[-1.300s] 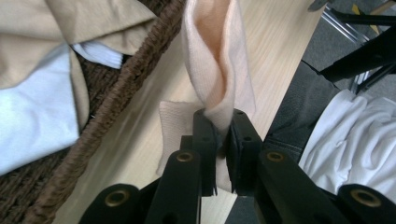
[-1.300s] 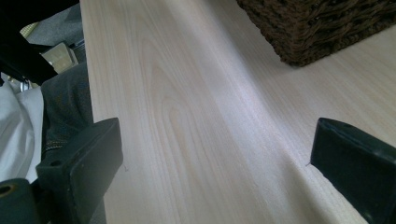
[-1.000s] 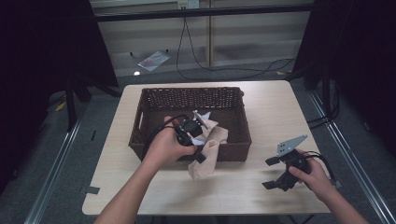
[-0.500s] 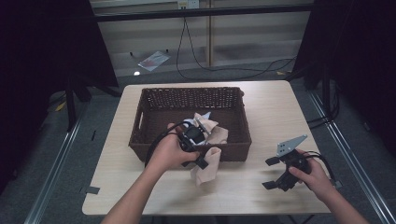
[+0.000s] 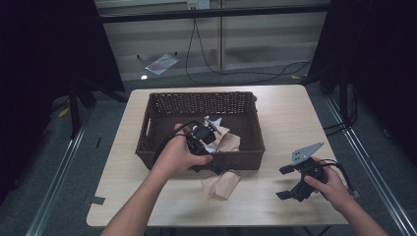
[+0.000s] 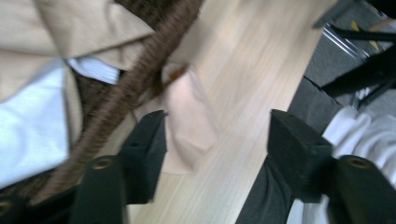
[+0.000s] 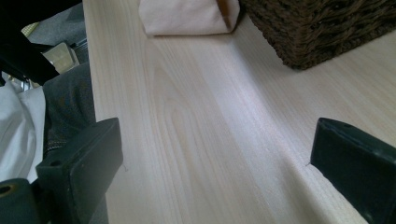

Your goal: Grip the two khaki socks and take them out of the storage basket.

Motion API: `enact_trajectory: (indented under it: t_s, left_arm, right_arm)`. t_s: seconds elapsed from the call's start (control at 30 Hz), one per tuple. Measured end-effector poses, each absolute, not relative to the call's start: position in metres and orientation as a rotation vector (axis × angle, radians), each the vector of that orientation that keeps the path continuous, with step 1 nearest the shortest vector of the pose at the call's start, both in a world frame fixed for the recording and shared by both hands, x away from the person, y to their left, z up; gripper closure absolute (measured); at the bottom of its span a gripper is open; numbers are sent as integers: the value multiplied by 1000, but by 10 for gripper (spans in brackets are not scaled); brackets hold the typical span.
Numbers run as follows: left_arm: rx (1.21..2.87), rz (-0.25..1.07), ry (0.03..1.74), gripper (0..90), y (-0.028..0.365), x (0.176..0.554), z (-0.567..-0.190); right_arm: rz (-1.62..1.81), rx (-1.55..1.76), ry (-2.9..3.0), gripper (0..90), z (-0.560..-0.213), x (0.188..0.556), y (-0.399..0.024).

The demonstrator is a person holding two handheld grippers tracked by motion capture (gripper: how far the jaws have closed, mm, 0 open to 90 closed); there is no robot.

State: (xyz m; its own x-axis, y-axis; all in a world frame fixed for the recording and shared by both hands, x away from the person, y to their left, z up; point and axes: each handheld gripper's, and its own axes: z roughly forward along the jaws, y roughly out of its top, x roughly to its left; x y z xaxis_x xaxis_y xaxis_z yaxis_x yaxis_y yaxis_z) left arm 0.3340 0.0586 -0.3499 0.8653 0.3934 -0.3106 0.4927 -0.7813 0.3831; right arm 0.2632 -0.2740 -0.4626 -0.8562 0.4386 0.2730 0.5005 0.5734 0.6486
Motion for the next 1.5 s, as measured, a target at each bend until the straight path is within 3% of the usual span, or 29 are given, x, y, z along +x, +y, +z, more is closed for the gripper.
enact_trajectory:
  t_s: [0.23, 0.43, 1.5]
  left_arm:
    - [2557, -211, 712, 187, 63, 348, -335]
    - [2529, -122, 746, 141, 65, 365, -331]
    - [2416, 21, 973, 129, 62, 429, -386]
  right_arm:
    - [-1159, -813, -2711, 16, -463, 263, -274]
    - [-1154, -811, -2718, 16, -462, 263, -274]
    - [-1158, -803, -2712, 16, -463, 263, -274]
